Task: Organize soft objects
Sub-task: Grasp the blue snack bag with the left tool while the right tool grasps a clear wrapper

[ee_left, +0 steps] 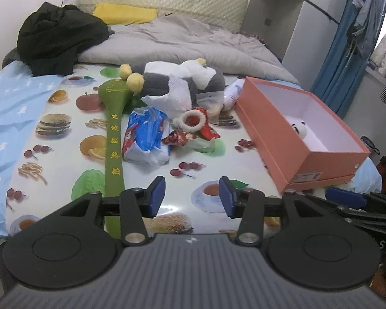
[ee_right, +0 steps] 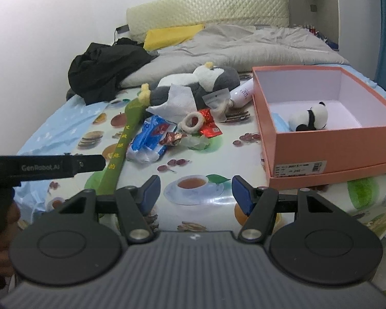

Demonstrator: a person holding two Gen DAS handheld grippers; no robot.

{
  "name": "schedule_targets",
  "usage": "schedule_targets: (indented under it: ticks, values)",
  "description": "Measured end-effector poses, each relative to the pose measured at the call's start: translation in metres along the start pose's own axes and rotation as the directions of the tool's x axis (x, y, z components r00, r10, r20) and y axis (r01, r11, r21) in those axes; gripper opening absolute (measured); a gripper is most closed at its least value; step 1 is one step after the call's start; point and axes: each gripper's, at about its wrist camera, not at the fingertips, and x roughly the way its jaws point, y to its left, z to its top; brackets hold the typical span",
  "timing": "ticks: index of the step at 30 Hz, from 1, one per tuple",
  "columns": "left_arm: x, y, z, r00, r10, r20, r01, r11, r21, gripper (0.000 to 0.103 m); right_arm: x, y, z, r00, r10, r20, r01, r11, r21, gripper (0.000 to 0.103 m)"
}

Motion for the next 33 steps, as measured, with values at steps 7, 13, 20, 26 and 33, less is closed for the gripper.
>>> schedule_targets:
  ticks: [7,13,20,26,33]
  values:
    - [0.041,0.022,0.012,0.998,0.053,-0.024,-0.053,0.999,0.0,0.059,0.031,0.003,0.006,1.0,0.015,-0.01,-0.015,0.999,-0.033,0.064]
    - [0.075,0.042,0.019,0.994,0.097,-0.044,-0.097,0.995,0.005,0.064,0.061,0.002,0.012,0.999,0.025,-0.021,-0.026,0.999,-0.046,0.064]
    - [0.11,0.059,0.029,0.989,0.136,-0.062,-0.136,0.991,0.004,0.065,0.101,-0.001,0.018,0.999,0.021,-0.044,-0.024,0.998,-0.061,0.064]
    - [0.138,0.06,0.042,0.986,0.155,-0.067,-0.153,0.988,0.031,0.065,0.142,-0.006,0.031,0.999,0.019,-0.049,-0.023,0.997,-0.07,0.064]
    - [0.172,0.059,0.058,0.988,0.133,-0.077,-0.13,0.991,0.043,0.065,0.192,-0.009,0.039,0.997,0.022,-0.08,-0.031,0.993,-0.112,0.063]
